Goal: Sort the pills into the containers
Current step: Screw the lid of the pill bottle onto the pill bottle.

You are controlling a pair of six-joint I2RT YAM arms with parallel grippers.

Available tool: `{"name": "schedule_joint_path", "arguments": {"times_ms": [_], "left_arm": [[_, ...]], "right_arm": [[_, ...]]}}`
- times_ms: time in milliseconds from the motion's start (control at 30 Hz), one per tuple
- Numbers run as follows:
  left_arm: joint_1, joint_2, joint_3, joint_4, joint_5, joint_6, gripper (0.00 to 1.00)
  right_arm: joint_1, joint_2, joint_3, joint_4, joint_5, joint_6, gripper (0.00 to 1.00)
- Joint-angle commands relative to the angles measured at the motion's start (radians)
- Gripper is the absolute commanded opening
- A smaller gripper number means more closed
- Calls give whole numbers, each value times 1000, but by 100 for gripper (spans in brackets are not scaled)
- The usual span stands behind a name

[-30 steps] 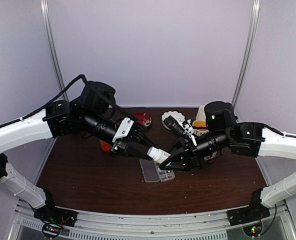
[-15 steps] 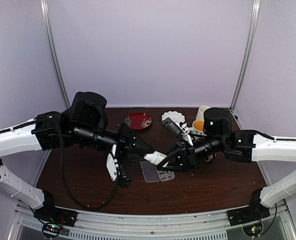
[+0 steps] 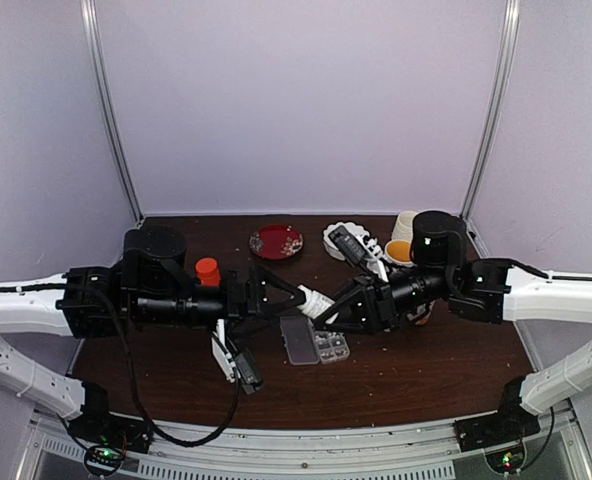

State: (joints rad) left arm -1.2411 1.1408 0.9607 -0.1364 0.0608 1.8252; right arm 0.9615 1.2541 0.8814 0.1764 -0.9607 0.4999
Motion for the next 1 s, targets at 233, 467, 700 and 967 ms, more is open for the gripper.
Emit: {"name": "schedule_joint_path", "arguments": {"times_ms": [233, 467, 700, 967], "left_arm": [[25, -148, -57, 17, 101, -714, 97], [25, -129, 102, -18, -42, -1528, 98], [143, -46, 266, -120, 286, -2064, 94], [168, 170, 482, -307, 522, -2252, 88]], "right_arm": [[-7, -79, 135, -338, 123, -299, 0], [-4, -113, 172, -479, 278, -548, 0], [-4, -95, 203, -514, 329, -642, 0], [8, -91, 225, -517, 376, -697, 0]]}}
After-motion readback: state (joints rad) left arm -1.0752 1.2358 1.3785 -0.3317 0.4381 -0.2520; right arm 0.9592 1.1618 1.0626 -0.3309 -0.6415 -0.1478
